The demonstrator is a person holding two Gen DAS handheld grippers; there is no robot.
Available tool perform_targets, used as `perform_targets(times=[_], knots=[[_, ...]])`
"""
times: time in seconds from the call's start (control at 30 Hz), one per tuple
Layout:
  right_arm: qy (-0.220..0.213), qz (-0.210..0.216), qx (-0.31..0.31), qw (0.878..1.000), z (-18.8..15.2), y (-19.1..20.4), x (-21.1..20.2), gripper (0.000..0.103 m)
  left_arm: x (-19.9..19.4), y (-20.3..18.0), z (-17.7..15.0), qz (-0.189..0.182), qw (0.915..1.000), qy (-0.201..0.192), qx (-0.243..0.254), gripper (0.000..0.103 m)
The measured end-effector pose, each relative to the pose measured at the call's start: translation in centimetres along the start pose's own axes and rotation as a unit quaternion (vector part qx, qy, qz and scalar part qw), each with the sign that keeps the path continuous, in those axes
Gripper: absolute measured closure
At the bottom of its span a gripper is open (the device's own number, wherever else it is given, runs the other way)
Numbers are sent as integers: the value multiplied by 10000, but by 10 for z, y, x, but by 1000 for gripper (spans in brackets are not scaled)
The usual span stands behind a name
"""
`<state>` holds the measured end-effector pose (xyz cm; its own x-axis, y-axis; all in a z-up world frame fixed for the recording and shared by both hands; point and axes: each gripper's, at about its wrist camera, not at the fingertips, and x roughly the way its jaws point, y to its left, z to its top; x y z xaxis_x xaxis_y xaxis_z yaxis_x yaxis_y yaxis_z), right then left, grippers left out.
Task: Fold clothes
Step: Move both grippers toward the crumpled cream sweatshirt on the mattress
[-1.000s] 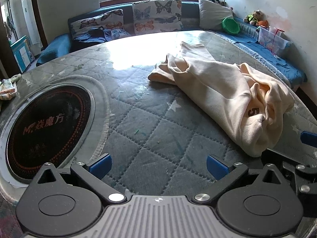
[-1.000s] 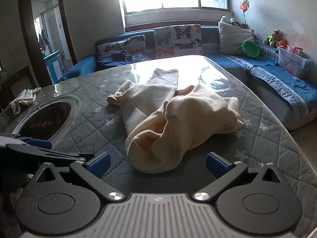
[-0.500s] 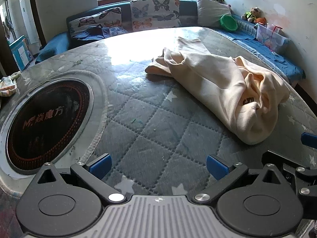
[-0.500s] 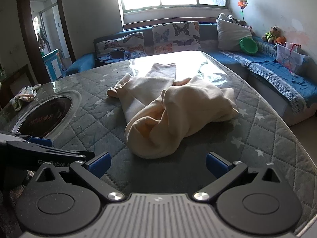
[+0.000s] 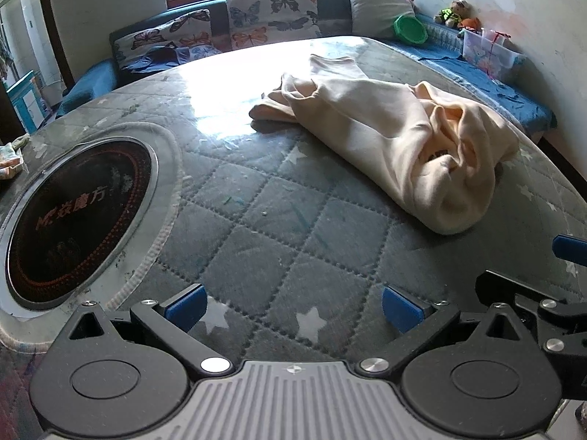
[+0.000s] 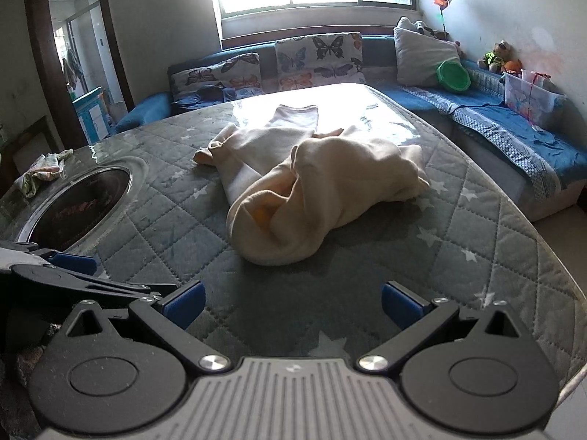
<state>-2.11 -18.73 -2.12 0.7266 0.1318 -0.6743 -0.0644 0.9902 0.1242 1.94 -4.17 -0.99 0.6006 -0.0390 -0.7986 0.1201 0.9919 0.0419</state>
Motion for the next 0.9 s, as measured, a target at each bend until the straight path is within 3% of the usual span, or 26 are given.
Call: perform_targets(times=[0.9], knots=[[185,-62,66,9998,-3,-5,8,0,5,-4,6,0,9999,7,124,0]])
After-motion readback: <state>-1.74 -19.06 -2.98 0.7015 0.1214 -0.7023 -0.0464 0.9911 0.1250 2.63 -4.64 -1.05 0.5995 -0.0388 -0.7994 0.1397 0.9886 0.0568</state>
